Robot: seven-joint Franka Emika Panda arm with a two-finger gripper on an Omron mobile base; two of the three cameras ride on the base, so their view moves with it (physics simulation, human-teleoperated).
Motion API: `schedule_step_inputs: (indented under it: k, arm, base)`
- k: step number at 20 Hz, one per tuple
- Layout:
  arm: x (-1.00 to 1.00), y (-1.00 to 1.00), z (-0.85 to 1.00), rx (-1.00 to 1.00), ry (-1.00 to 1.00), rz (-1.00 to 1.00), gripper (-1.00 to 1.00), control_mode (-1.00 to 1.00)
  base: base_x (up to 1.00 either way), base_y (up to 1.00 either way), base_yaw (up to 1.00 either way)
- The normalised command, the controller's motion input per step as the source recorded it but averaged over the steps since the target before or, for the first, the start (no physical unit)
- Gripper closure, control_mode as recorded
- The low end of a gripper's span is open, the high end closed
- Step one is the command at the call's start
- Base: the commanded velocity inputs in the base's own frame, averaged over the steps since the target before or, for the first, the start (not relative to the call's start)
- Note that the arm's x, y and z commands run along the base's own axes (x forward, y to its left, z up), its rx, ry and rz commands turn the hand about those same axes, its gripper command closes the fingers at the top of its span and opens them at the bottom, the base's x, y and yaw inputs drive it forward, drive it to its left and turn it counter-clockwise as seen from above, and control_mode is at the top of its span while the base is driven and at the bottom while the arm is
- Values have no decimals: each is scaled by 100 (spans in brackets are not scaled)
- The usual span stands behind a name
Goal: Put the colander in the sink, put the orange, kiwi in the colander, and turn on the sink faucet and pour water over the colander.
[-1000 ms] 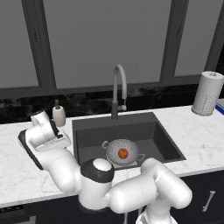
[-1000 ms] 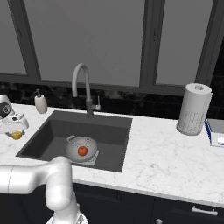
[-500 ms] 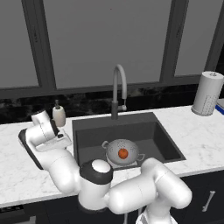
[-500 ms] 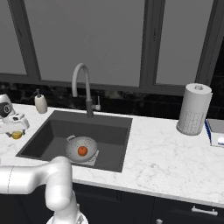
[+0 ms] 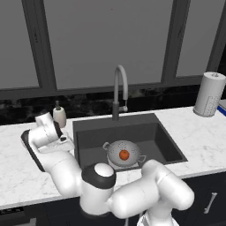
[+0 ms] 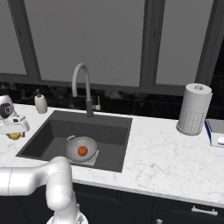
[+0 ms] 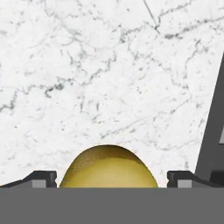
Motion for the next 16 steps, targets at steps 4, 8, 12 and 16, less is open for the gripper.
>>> schedule_step_inputs:
  k: [4,8,12,16]
  arm:
    - [-13,-10,-20,1,0,-8,-100,-100]
    - [1,0,-27,1,0,-4,100,-100]
    - [-3,-3,-27,1,-2,-1,100,-100]
    - [-16,-18,-7,5,-5,0,100,-100]
  base:
    - [0,0,0]
    - [0,0,0]
    - [0,0,0]
    - [0,0,0]
